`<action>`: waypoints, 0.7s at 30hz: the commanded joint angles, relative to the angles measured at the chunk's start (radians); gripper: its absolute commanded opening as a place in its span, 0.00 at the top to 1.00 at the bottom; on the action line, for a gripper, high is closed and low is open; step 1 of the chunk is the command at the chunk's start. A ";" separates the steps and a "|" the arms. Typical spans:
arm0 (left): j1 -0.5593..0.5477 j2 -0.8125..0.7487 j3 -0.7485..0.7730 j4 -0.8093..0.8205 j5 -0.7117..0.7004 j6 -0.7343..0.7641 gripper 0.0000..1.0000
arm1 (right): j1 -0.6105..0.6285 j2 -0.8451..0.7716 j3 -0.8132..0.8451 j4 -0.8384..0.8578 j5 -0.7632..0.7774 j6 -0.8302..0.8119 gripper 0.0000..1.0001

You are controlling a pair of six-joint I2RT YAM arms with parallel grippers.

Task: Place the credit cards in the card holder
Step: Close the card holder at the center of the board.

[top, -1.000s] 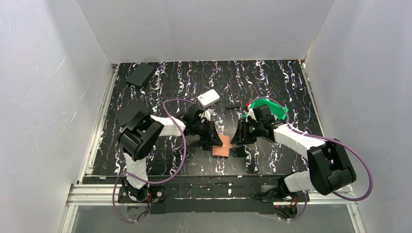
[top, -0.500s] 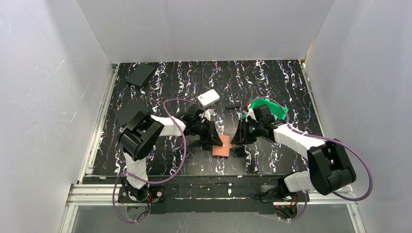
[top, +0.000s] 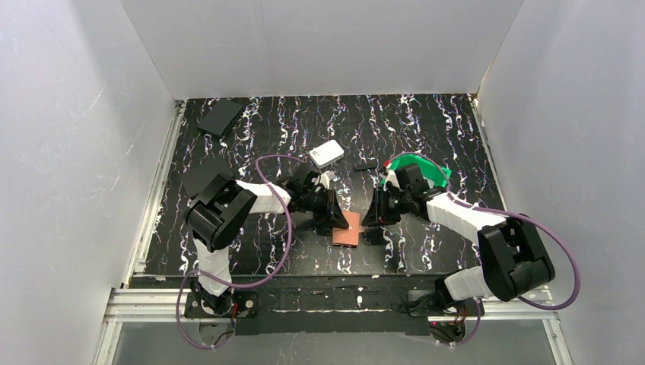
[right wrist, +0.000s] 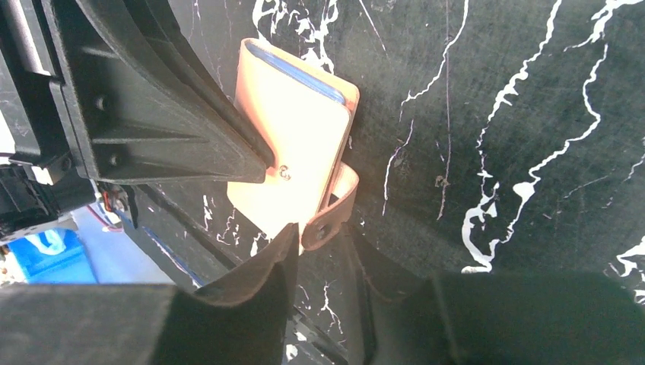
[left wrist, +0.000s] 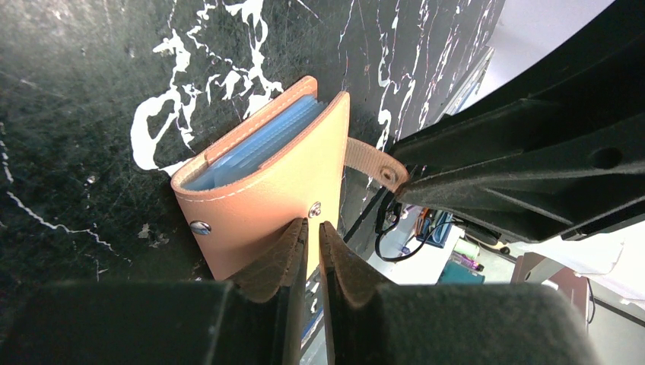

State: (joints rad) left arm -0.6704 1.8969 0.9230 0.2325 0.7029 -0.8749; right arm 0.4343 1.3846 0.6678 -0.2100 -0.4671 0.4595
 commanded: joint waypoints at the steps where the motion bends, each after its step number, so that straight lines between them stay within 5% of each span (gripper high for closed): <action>1: 0.005 0.019 0.008 -0.018 -0.031 0.022 0.89 | 0.005 -0.011 0.030 0.018 0.005 -0.005 0.70; 9: 0.005 0.022 0.007 -0.018 -0.031 0.024 0.89 | 0.005 -0.023 0.025 0.013 0.001 0.000 0.99; 21: 0.007 0.032 0.003 -0.018 -0.037 0.025 0.90 | 0.025 0.066 -0.003 0.198 -0.128 0.105 0.99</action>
State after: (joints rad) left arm -0.6693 1.9041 0.9230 0.2390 0.7090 -0.8753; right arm 0.4454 1.4055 0.6632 -0.1249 -0.5301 0.5224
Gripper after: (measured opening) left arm 0.104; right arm 0.030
